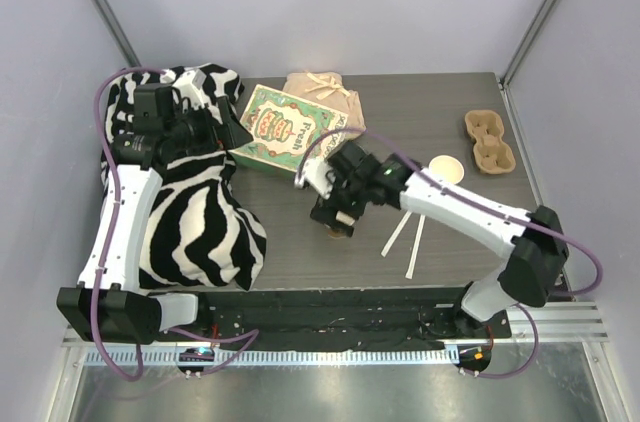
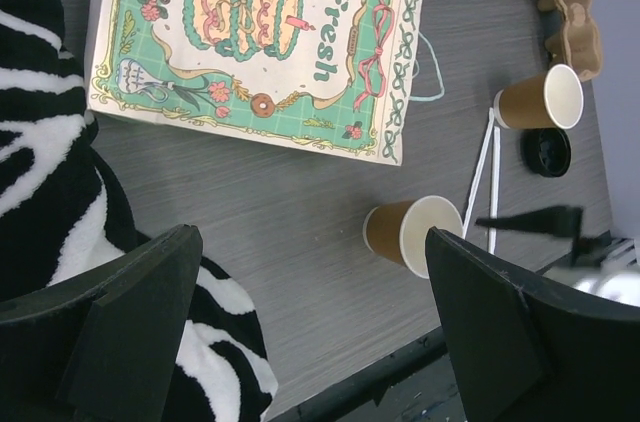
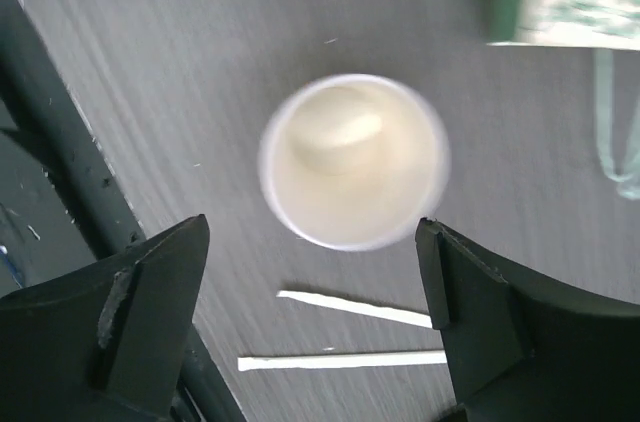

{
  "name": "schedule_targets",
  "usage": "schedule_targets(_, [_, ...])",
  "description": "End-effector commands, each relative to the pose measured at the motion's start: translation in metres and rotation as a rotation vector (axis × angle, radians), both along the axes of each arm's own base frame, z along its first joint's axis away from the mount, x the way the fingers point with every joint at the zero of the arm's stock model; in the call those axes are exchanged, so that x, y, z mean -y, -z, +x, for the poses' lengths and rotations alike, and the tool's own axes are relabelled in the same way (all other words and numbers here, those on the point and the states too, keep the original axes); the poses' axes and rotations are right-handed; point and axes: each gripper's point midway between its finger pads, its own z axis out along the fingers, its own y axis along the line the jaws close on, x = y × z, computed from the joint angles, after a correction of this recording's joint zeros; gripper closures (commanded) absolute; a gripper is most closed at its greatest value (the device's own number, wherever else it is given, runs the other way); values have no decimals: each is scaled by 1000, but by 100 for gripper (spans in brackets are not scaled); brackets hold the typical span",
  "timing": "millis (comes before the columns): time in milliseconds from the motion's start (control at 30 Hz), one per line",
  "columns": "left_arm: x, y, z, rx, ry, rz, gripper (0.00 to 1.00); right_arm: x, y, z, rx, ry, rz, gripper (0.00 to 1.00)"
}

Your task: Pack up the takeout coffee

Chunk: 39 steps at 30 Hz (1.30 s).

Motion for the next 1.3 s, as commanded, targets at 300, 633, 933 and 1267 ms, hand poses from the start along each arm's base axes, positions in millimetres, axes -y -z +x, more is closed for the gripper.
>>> schedule_targets(300, [12, -40, 15, 240, 68, -56, 0, 168, -151, 61, 73, 469, 397, 0])
schedule_targets(633, [19, -35, 14, 216, 171, -25, 0, 278, -52, 16, -112, 721, 128, 24])
schedule_targets(933, [29, -14, 4, 174, 224, -70, 0, 297, 24, 25, -213, 710, -1, 39])
schedule_targets(1267, [34, -2, 1, 134, 240, -106, 0, 309, 56, 46, -201, 717, -55, 47])
